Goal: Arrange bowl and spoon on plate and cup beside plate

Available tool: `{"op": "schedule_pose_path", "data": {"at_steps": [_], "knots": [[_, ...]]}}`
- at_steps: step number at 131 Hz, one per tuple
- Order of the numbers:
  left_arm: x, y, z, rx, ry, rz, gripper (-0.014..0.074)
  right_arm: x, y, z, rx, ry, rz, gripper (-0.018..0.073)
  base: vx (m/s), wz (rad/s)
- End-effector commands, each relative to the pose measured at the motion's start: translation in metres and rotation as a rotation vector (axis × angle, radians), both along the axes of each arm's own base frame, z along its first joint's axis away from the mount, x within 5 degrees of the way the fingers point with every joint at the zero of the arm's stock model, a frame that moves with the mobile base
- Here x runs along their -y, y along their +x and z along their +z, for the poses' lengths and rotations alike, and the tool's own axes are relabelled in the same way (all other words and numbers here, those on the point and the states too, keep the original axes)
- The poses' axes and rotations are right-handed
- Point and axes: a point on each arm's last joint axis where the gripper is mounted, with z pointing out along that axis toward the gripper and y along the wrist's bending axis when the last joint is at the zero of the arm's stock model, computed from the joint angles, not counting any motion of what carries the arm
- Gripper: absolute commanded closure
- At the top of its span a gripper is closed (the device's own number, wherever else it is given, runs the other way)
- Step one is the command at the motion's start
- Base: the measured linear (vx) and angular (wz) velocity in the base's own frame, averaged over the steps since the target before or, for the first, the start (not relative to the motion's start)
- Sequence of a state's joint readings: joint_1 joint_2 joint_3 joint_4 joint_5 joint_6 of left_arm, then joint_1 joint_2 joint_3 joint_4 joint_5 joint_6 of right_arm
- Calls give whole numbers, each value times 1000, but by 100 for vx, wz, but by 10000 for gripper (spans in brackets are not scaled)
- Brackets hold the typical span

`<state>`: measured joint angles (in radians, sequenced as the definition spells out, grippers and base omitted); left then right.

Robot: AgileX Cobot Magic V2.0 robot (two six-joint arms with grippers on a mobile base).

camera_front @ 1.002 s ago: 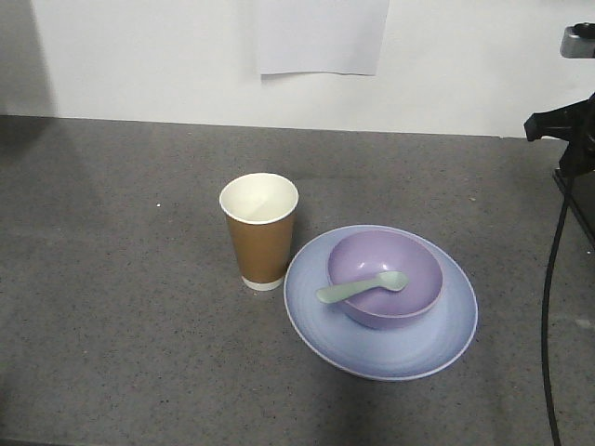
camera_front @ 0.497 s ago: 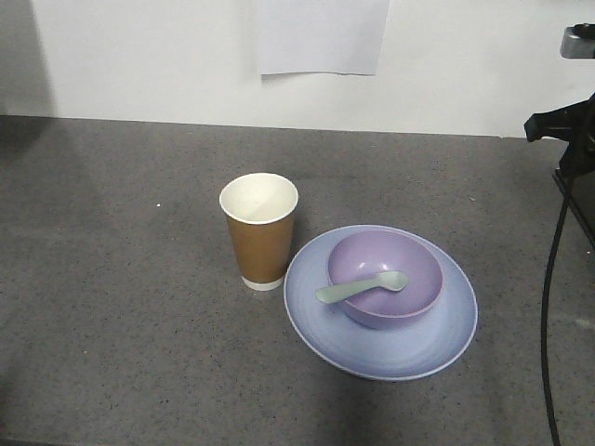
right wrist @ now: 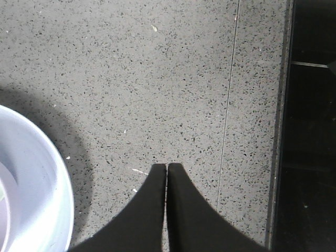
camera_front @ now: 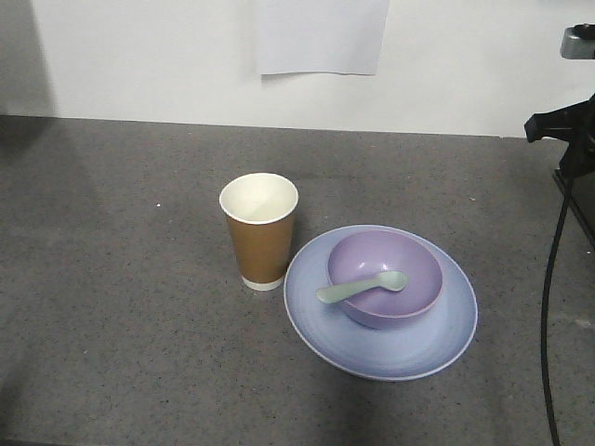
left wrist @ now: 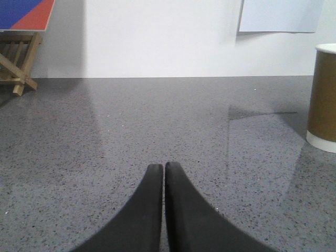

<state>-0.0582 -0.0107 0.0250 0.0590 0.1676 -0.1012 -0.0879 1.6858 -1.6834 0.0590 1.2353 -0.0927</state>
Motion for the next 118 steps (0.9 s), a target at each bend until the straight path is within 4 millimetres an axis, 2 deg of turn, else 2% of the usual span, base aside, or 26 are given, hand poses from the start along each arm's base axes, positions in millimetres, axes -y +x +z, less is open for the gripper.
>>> {"op": "schedule_pose_path", "data": {"at_steps": [1,118], "knots": [[1,0,5,86,-21,-9,604,1,-9,26,105,-12,-2,568,0,0],[1,0,5,85,-21,-9,604,1,-9,26,108,-12,-2,568,0,0]]}}
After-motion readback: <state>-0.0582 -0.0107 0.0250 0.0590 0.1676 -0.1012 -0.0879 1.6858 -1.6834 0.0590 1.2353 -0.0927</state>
